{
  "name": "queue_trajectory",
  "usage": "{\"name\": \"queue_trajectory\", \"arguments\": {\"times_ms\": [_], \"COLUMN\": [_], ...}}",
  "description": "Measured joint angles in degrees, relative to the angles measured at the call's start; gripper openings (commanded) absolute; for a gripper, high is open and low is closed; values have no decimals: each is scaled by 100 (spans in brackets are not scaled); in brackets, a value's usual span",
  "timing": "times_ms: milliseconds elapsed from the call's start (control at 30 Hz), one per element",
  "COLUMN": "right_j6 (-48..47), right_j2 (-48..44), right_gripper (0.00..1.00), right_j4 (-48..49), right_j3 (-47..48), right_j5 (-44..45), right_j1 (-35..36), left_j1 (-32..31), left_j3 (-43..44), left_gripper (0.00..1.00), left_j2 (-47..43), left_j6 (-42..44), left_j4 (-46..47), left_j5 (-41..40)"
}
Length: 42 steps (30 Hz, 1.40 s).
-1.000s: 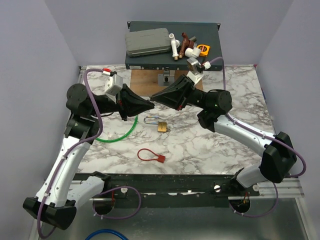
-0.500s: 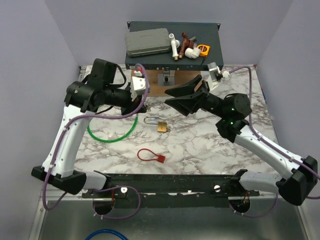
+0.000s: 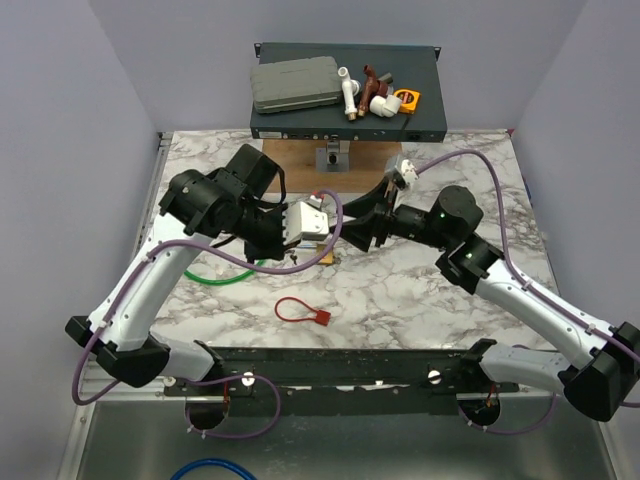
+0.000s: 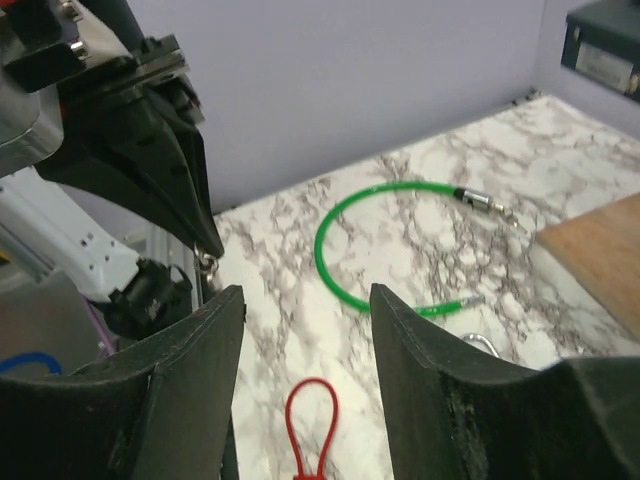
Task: Unlock with the key
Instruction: Pick up the key from the center of the board.
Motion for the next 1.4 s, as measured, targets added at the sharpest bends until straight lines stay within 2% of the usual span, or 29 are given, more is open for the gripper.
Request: {"name": "queue_trajectory", "arguments": {"times_ms": [200,300,400,567,933,1067,1233,1400], "right_j6": [-527,-490,-240,-37,-74,-92,-70,15], "right_j2": [-74,-114,-55,345,802,1023,1300,1397], "right_gripper": [59,61,62,62,64,60,49,45], "right_j4": [-208,50,599,1473,2778,3036,3141,3211], "right_j3": [-595,-944,-1233,-1379,-1550,-1550,-1539,-1488], "right_j5": [-13,-90,-345,-577,-455,-391,-391,-417], "right_j1": [0,0,2,219,780,780,780,780], "left_j1": [-90,-92,-92,-103,-234,-315,-358,-356], "left_j3": [-870,-1220,-1108,-439,-374,-341,-341,-341], "left_gripper": [0,0,0,0,0,0,0,0], "left_j2": [286,669,811,758,769,769,769,769], "left_j6": [-74,-116,-133,-179,-284,-315,-330,-330], "left_j4": [-52,-79,-92,-111,-122,-125,-125,-125], "left_j5": [-518,-671,-664,-553,-457,-428,-411,-409]}}
